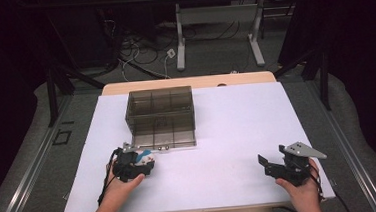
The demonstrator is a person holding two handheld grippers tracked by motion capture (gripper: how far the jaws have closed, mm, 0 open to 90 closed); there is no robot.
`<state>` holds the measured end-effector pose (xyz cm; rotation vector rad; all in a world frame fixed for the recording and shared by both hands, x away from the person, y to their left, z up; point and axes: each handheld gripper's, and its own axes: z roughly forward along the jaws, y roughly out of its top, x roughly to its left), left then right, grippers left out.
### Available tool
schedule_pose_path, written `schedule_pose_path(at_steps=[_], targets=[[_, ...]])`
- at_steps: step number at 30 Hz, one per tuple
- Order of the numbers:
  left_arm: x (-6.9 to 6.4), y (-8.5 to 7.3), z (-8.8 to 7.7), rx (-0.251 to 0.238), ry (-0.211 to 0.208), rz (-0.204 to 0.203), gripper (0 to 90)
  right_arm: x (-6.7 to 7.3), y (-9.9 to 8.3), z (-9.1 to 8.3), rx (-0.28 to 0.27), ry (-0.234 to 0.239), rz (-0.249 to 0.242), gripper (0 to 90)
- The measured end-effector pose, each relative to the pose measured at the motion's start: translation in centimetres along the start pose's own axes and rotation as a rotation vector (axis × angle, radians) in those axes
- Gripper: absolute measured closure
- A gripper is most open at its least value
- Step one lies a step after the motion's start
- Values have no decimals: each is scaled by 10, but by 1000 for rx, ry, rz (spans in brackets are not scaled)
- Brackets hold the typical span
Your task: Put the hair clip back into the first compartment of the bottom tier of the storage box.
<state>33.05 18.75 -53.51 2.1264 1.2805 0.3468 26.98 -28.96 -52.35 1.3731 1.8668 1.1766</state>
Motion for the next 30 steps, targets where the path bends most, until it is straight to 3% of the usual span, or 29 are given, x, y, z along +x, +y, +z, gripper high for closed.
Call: schedule_pose_path(at_steps=[24,30], targets=[[2,1,-9,-73,18,3,395,-1,0,0,8,2,18,150],[3,1,-12,-92,22,-13,395,-1,0,-1,10,1,13,150]])
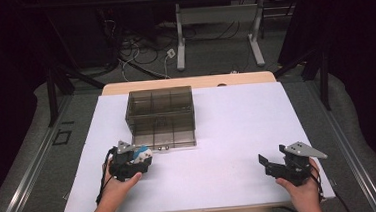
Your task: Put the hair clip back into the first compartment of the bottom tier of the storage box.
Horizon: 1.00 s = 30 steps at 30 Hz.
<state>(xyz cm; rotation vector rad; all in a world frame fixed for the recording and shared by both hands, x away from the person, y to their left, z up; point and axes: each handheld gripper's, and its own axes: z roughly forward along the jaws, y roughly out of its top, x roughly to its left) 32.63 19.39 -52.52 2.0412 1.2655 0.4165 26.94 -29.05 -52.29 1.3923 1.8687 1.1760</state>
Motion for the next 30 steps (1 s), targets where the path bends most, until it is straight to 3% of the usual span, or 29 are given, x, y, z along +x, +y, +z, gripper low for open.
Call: schedule_pose_path(at_steps=[12,18,19,30], targets=[[4,1,-4,-43,16,2,395,0,0,0,1,-2,-1,150],[4,1,-5,-72,18,-20,395,0,0,1,-3,0,-2,150],[5,2,-6,-58,17,-7,395,0,0,1,-2,1,-2,150],[8,4,-8,-84,34,-11,395,0,-1,2,-12,4,1,150]])
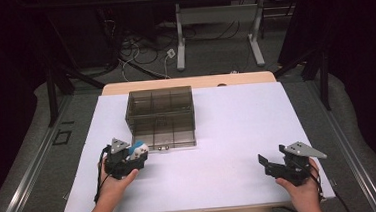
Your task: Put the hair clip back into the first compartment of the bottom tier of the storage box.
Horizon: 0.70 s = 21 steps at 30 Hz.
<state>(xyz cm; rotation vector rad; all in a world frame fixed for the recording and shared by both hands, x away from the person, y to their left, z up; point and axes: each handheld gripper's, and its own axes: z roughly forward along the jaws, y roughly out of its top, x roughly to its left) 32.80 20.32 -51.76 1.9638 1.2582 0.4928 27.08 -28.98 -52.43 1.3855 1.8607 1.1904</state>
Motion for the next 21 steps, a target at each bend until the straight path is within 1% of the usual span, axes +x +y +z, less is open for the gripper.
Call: schedule_pose_path(at_steps=[1,2,5,8,10,11,12,14,16,17,19,21], targets=[[0,0,0,-5,-6,-9,395,0,0,0,0,0,-2,150],[2,1,0,-3,3,-2,395,0,0,0,1,-4,-7,150],[4,2,2,-15,6,-21,395,0,0,0,0,-6,-5,150],[6,3,2,-14,7,-23,395,-1,0,1,3,-2,-7,150],[9,4,3,-23,10,-40,395,0,0,1,5,0,5,150],[10,4,2,-19,5,-42,395,0,0,0,11,-1,4,150],[10,4,2,-28,4,-52,395,0,-1,1,6,0,4,150],[12,6,1,-34,7,-57,395,0,-1,1,5,1,1,150],[14,8,1,-45,7,-65,395,0,0,0,15,-4,0,150],[15,9,2,-55,6,-75,395,0,0,1,2,-7,4,150],[16,12,3,-53,14,-74,396,0,0,1,-5,-5,-2,150],[16,15,3,-55,12,-72,397,0,0,1,-5,-5,-2,150]])
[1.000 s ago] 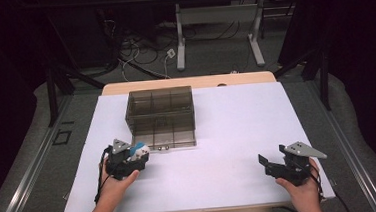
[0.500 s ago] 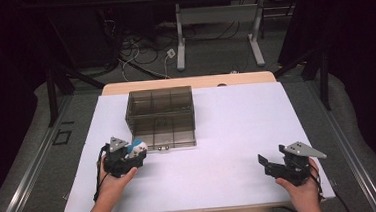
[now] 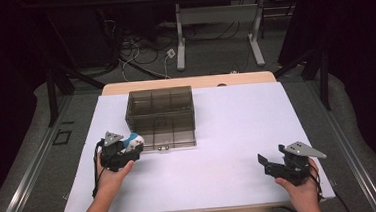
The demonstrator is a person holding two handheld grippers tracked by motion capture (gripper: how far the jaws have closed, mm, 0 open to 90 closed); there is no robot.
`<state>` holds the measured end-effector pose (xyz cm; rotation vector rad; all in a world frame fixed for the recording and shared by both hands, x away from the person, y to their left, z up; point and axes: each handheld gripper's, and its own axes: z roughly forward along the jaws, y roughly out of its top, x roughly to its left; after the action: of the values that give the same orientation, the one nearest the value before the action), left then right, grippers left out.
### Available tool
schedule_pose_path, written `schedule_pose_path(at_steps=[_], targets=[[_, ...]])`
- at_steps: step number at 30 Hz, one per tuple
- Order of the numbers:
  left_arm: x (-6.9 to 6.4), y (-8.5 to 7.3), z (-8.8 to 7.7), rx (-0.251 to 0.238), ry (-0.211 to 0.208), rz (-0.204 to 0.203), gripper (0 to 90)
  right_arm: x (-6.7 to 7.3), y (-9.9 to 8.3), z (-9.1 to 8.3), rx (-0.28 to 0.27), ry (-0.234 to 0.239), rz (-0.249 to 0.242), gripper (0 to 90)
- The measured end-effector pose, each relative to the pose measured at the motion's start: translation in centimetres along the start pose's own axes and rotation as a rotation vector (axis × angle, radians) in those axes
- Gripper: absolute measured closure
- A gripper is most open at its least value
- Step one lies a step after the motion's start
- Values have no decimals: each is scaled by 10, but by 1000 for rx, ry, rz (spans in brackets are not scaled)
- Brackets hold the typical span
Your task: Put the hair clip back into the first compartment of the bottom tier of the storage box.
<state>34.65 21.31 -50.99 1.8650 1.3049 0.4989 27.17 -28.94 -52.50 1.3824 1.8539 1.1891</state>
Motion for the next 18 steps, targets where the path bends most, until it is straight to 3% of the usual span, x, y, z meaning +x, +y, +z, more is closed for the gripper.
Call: schedule_pose_path(at_steps=[8,18], targets=[[-1,8,7,-4,3,14,399,0,0,2,18,3,4,150],[10,12,11,-1,-13,-25,401,1,-1,3,17,5,9,150]])
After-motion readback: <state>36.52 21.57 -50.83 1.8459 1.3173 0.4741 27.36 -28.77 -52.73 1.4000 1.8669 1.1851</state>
